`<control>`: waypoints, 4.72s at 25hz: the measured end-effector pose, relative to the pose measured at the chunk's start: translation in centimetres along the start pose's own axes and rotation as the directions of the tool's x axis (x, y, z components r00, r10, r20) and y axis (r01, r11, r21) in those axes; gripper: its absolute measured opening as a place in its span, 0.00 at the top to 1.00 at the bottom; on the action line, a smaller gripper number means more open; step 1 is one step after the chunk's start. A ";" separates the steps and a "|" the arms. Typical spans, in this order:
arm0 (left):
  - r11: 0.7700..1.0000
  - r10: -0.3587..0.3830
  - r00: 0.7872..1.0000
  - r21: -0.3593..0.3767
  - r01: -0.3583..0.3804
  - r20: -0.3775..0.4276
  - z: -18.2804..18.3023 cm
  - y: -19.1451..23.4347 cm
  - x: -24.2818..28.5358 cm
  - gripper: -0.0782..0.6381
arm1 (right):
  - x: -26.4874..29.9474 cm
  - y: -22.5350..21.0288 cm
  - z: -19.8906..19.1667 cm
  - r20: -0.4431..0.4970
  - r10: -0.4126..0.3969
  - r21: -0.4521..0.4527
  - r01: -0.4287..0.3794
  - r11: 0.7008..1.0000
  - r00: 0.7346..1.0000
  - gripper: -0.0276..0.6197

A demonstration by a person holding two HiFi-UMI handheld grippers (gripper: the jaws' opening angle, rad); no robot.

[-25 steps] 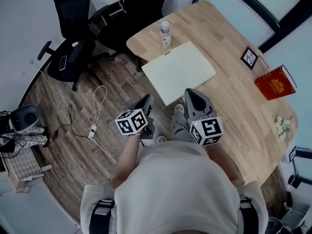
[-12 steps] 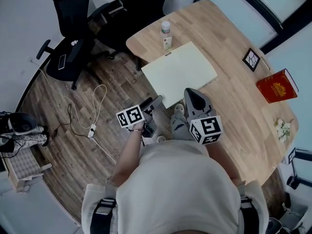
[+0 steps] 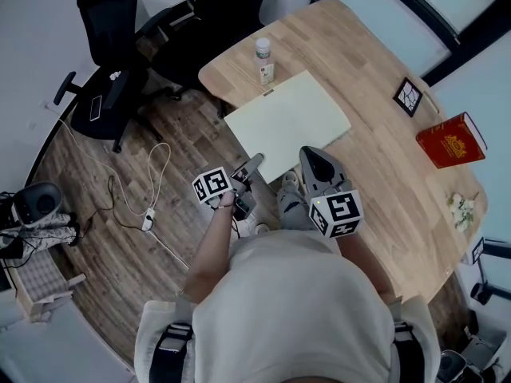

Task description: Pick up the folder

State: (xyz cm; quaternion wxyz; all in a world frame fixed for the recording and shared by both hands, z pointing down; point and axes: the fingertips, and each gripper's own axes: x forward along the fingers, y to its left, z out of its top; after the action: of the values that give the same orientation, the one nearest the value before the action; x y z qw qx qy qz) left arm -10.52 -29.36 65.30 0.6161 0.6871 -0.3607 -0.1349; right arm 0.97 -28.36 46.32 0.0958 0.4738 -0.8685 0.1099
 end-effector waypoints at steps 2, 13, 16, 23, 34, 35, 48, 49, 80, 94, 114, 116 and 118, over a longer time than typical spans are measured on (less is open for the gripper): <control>1.000 -0.011 1.000 -0.023 0.011 -0.003 0.1 0.2 0.7 0.30 | 0.0 -0.4 -0.1 -0.003 -0.007 0.000 0.007 1.000 1.000 0.93; 0.992 -0.064 0.998 -0.110 0.061 -0.021 0.3 0.4 4.3 0.28 | -0.4 -2.3 -0.3 -0.010 -0.039 0.009 0.039 0.999 0.999 0.93; 0.991 -0.061 0.997 -0.120 0.056 -0.037 0.1 0.5 5.3 0.28 | -0.5 -2.7 -0.3 -0.013 -0.044 0.009 0.044 0.999 0.999 0.93; 0.987 -0.076 0.996 -0.148 0.067 -0.055 -0.3 0.6 6.1 0.28 | -0.8 -3.4 -0.5 -0.014 -0.050 0.009 0.050 0.999 0.999 0.93; 0.983 -0.104 0.994 -0.156 0.098 -0.035 -0.5 -0.2 5.5 0.42 | -1.1 -3.1 -0.4 -0.012 -0.051 0.008 0.051 0.999 0.999 0.93; 0.983 -0.105 0.994 -0.152 0.099 -0.033 -0.5 -0.3 5.4 0.43 | -1.1 -2.9 -0.4 -0.012 -0.052 0.009 0.052 0.999 0.999 0.93; 0.983 -0.141 0.990 -0.116 0.141 0.002 -0.1 -1.8 2.8 0.50 | -2.2 -0.8 -0.5 0.000 -0.051 0.013 0.051 0.999 0.999 0.93; 0.983 -0.139 0.990 -0.117 0.139 0.003 -0.3 -1.8 2.5 0.50 | -2.3 -0.6 -0.6 0.001 -0.051 0.014 0.051 0.999 0.999 0.93; 0.951 -0.253 0.949 -0.132 0.280 0.191 -1.3 -6.3 -7.8 0.50 | -7.2 3.7 -1.0 0.054 -0.041 0.008 0.040 0.999 0.998 0.93; 0.950 -0.250 0.929 -0.117 0.290 0.272 -1.8 -7.7 -12.9 0.50 | -8.6 5.4 -1.6 0.060 -0.020 0.004 0.020 1.000 0.998 0.93; 0.935 -0.286 0.893 -0.101 0.339 0.347 -1.5 -11.2 -17.6 0.50 | -9.8 6.3 -2.1 0.069 -0.026 0.013 0.026 1.000 0.997 0.93; 0.935 -0.290 0.890 -0.097 0.342 0.351 -1.3 -11.3 -17.8 0.50 | -9.8 6.3 -2.1 0.070 -0.028 0.016 0.027 1.000 0.997 0.93; 0.935 -0.291 0.890 -0.091 0.341 0.351 -1.2 -11.4 -17.9 0.50 | -9.8 6.3 -2.2 0.069 -0.028 0.017 0.027 0.999 0.997 0.93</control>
State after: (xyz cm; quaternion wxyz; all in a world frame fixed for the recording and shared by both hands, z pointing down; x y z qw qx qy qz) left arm -18.62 -16.86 50.17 0.5663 0.6554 -0.3312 -0.3741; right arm 1.03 -16.61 45.11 0.0636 0.4901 -0.8637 0.0991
